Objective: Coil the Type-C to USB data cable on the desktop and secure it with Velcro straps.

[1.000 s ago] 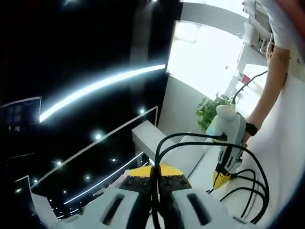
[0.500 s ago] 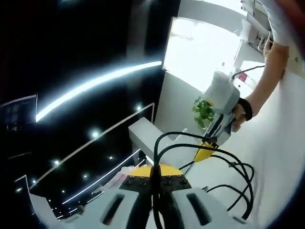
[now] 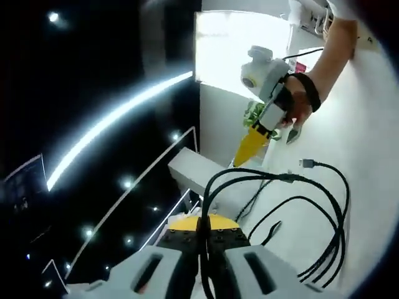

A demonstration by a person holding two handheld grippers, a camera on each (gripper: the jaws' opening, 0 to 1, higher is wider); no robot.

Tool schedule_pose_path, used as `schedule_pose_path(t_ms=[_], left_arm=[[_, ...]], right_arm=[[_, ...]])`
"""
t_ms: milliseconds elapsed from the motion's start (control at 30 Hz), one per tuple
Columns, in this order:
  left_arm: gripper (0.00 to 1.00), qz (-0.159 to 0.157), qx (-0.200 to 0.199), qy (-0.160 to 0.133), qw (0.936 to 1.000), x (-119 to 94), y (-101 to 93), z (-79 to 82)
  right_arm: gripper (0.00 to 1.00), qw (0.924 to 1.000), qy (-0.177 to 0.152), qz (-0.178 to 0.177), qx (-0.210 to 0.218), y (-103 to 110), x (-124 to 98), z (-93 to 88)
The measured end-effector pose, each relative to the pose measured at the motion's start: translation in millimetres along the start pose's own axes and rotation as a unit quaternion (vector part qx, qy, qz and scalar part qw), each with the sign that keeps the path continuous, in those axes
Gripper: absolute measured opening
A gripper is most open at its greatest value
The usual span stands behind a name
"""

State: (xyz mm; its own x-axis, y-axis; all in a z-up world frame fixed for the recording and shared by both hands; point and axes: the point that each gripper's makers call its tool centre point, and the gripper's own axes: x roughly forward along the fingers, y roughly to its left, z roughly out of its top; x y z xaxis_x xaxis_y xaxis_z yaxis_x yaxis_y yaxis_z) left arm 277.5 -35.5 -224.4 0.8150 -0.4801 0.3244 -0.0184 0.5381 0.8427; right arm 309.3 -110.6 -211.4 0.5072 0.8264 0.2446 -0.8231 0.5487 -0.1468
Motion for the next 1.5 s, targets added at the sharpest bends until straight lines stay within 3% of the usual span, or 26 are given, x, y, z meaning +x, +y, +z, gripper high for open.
schedule_pose_path(t_ms=[33, 100, 133, 167, 200, 300, 333, 433, 500, 600, 667, 733, 767, 800, 833, 900, 967, 1033, 1100, 1167, 1267, 1500], left_arm=[[0.05, -0.001, 0.002, 0.003, 1.0000, 0, 0.1, -1.4], [0.05, -0.004, -0.003, 0.006, 1.0000, 0, -0.7, -3.9], [0.05, -0.005, -0.004, 0.007, 1.0000, 0, -1.3, -4.6], [0.05, -0.006, -0.003, 0.008, 0.9999, 0, -1.6, -5.2], [0.05, -0.006, -0.002, 0.008, 0.9999, 0, -2.0, -4.8], [0.05, 0.000, 0.005, -0.002, 1.0000, -3, 0.2, 3.2], [0.05, 0.002, 0.005, -0.004, 1.0000, -4, 1.3, 4.7], [0.05, 0.011, 0.002, -0.015, 0.9998, -6, 5.5, 10.4], [0.05, 0.015, 0.003, -0.018, 0.9997, -7, 7.4, 13.2], [0.05, 0.018, 0.004, -0.030, 0.9994, -9, 8.6, 21.2], [0.05, 0.021, 0.008, -0.040, 0.9989, -11, 9.2, 27.4], [0.05, 0.023, 0.011, -0.047, 0.9986, -12, 9.8, 31.4], [0.05, 0.024, 0.012, -0.050, 0.9984, -12, 10.3, 33.1], [0.05, 0.025, 0.013, -0.052, 0.9982, -12, 10.8, 34.8], [0.05, 0.025, 0.013, -0.055, 0.9981, -13, 11.2, 36.6], [0.05, 0.026, 0.011, -0.061, 0.9978, -14, 11.6, 39.5], [0.05, 0.026, 0.010, -0.063, 0.9976, -14, 11.5, 40.8], [0.05, 0.027, 0.012, -0.062, 0.9976, -14, 11.4, 40.8], [0.05, 0.027, 0.012, -0.060, 0.9977, -14, 11.7, 39.8], [0.05, 0.029, 0.013, -0.058, 0.9978, -13, 12.6, 37.9], [0.05, 0.029, 0.010, -0.050, 0.9983, -12, 13.6, 32.7], [0.05, 0.028, 0.010, -0.041, 0.9987, -11, 12.6, 28.3]], right_arm=[[0.00, 1.0000, -0.001, 0.004, -0.003, 3, 0, 1.2], [0.00, 0.9982, 0.020, 0.018, -0.054, 7, 2, -5.6], [0.00, 0.9960, 0.047, -0.004, -0.075, -1, 2, -15.9], [0.01, 0.9940, 0.057, -0.034, -0.087, -12, 2, -21.9], [0.01, 0.9937, 0.060, -0.042, -0.085, -17, 3, -27.0], [0.01, 0.9908, 0.104, -0.087, 0.001, -50, -1, -57.8], [0.02, 0.9850, 0.131, -0.108, 0.031, -67, -7, -74.3], [0.09, 0.9678, 0.208, -0.121, 0.073, -86, -18, -120.4], [0.18, 0.9570, 0.258, -0.102, 0.085, -81, -20, -149.2], [0.20, 0.9500, 0.295, -0.091, 0.045, -79, -12, -172.4], [0.21, 0.9475, 0.305, -0.086, 0.043, -77, -3, -180.0], [0.21, 0.9449, 0.314, -0.083, 0.043, -74, 4, -183.0], [0.22, 0.9397, 0.328, -0.073, 0.063, -67, 5, -187.4], [0.21, 0.9429, 0.321, -0.070, 0.052, -67, 7, -185.3], [0.18, 0.9377, 0.338, -0.068, 0.040, -64, 3, -187.3], [0.05, 0.9367, 0.347, -0.045, 0.004, -58, 3, -184.8], [0.04, 0.9362, 0.350, -0.033, -0.009, -49, 5, -183.4], [0.03, 0.9332, 0.355, -0.015, -0.051, -43, 5, -182.2], [0.02, 0.9243, 0.359, -0.007, -0.128, -41, 5, -179.5], [0.01, 0.9208, 0.362, -0.010, -0.144, -40, 6, -178.9], [0.00, 0.9268, 0.342, -0.014, -0.155, -35, 6, -173.6], [0.00, 0.9522, 0.248, -0.058, -0.168, -53, 13, -121.9]])
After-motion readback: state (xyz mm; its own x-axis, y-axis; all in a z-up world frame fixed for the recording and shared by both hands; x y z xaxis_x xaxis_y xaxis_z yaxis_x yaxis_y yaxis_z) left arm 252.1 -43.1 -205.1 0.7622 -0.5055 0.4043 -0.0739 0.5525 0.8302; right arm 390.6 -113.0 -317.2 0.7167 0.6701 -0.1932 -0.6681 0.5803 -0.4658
